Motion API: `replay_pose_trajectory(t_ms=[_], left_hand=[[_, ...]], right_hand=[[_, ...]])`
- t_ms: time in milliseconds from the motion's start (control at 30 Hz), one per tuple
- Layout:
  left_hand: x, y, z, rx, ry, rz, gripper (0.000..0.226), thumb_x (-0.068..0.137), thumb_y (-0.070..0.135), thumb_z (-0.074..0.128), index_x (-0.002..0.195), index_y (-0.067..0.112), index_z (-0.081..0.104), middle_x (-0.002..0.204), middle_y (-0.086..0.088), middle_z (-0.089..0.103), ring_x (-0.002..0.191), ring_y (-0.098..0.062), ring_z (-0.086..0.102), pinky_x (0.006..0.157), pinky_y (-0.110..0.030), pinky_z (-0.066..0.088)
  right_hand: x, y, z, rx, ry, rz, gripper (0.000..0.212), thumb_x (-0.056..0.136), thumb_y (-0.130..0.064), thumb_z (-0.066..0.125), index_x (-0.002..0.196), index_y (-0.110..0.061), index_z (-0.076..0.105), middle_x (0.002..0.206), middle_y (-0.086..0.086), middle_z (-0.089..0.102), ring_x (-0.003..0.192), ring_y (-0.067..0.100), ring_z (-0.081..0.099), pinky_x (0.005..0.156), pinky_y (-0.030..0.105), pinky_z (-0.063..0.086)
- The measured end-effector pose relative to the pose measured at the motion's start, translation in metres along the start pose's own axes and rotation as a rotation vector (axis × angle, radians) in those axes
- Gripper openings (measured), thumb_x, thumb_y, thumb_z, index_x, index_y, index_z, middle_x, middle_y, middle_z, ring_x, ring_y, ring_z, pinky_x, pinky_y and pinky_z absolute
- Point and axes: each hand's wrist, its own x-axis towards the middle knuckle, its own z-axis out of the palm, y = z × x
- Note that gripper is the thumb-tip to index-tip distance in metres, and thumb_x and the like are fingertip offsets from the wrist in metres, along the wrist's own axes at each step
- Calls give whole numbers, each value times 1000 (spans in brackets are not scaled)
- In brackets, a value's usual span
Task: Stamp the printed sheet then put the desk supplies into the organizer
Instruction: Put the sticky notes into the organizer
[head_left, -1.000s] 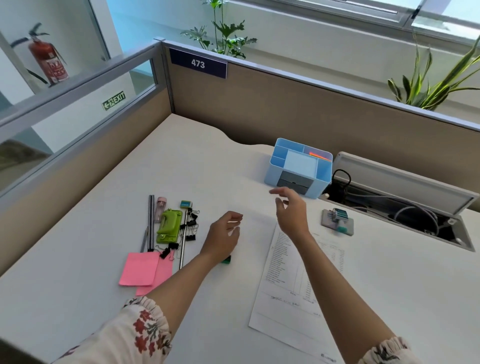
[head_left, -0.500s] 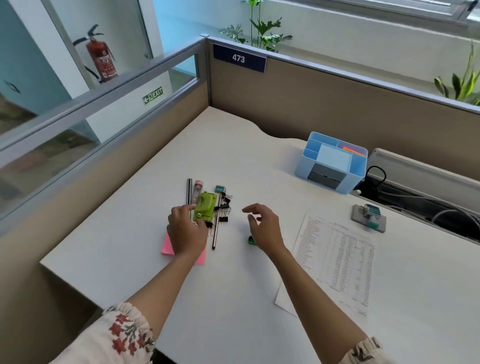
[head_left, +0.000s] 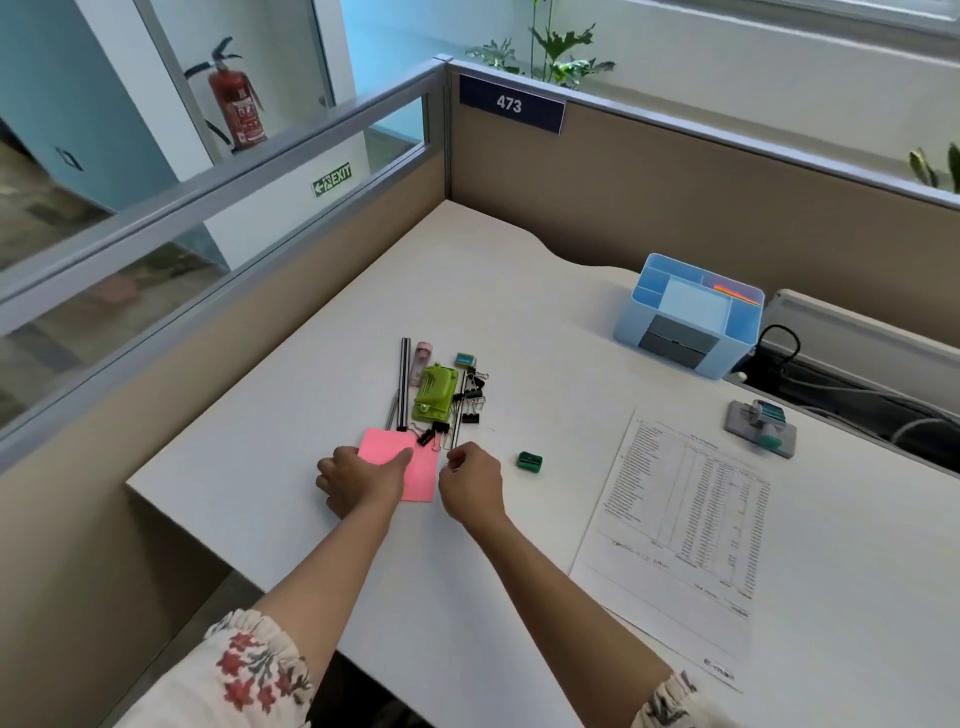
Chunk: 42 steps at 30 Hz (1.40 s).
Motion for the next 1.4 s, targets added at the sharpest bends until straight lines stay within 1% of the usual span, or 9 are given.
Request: replay_pose_trajectory(t_ms=[167,300,500,600,767,933,1133,1267,1400], left_hand=[[-2,1,1,23,-55,-164,69,67,40,85,118,2,58,131,-16,46,125,-35,40,95,-46,44],[-2,-2,2,-11,-82,-123,50,70,35,83,105,3,69,117,-19,65,110,-37,59,89,-42,53],[-9,4,-7,-126,-85,-113,27,78,21,79,96,2,72,103,-20,72,95,-37,67,81,-38,53],[-8,0,-10,-203,-72,-134,28,78,19,79,99,4,67,106,-17,70,94,-34,64,79,-36,51],[-12,-4,-10,-362,-116,-77,20,77,13,78,90,8,63,95,-10,67,84,-26,61,73,-30,48],[-17,-9,-10,-462,-82,36,17,76,14,79,85,14,65,86,-3,69,82,-23,66,73,-31,51],[-19,-1,-16,-659,-25,93,14,77,9,76,83,11,64,77,1,66,71,-19,60,62,-25,47],[-17,12,-14,-807,-45,55,15,77,5,75,76,14,62,75,1,61,73,-20,56,64,-27,47],[-21,23,-5,-879,-205,51,17,74,6,77,72,19,66,80,-2,66,79,-23,60,72,-38,49]], right_hand=[[-4,-1,0,11,-37,132,35,85,-6,51,119,-5,60,121,11,61,109,27,60,81,27,47],[-3,4,5,100,-63,251,38,83,-6,55,119,-5,64,120,12,63,107,29,62,85,32,54],[0,5,13,204,-101,378,19,75,-8,53,85,-6,69,79,10,59,66,22,53,51,17,37],[3,7,14,204,-94,417,24,71,-11,55,91,-3,67,79,10,55,66,23,50,45,17,30],[10,12,19,189,-117,424,37,67,-16,56,98,1,69,83,11,62,68,23,55,47,18,35],[10,14,15,213,-160,411,19,77,-16,64,87,-2,71,81,11,64,68,22,56,52,19,40],[11,26,10,281,-157,367,14,69,-25,64,76,-13,69,79,8,64,70,23,55,66,28,45],[12,29,-5,307,-96,294,20,77,-32,64,86,-16,73,87,3,68,77,22,59,73,29,49],[16,21,-25,407,70,174,37,92,-49,54,103,-15,64,99,-1,69,94,18,64,87,37,52]])
